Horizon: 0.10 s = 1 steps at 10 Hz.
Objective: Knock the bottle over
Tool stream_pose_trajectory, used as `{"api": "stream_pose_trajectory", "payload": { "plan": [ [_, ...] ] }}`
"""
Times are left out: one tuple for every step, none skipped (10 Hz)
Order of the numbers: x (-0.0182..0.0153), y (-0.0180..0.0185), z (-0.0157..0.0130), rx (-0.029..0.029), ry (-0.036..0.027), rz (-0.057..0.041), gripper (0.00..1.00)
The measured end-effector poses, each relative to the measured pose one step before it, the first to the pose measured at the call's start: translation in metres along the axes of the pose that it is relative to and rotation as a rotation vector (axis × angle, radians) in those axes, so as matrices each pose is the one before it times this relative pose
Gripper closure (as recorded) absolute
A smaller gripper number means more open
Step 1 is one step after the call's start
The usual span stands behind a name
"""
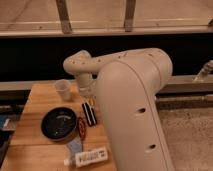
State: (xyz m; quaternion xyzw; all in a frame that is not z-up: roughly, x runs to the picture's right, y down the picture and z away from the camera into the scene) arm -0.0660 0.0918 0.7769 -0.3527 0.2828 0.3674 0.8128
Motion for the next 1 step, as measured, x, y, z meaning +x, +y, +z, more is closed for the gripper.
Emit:
{"api": "stream_pose_trajectory", "payload": {
  "plan": [
    [-0.00007, 0.00161, 0.00007, -0.00328, 0.00109, -0.00076, 0.85]
  ]
}}
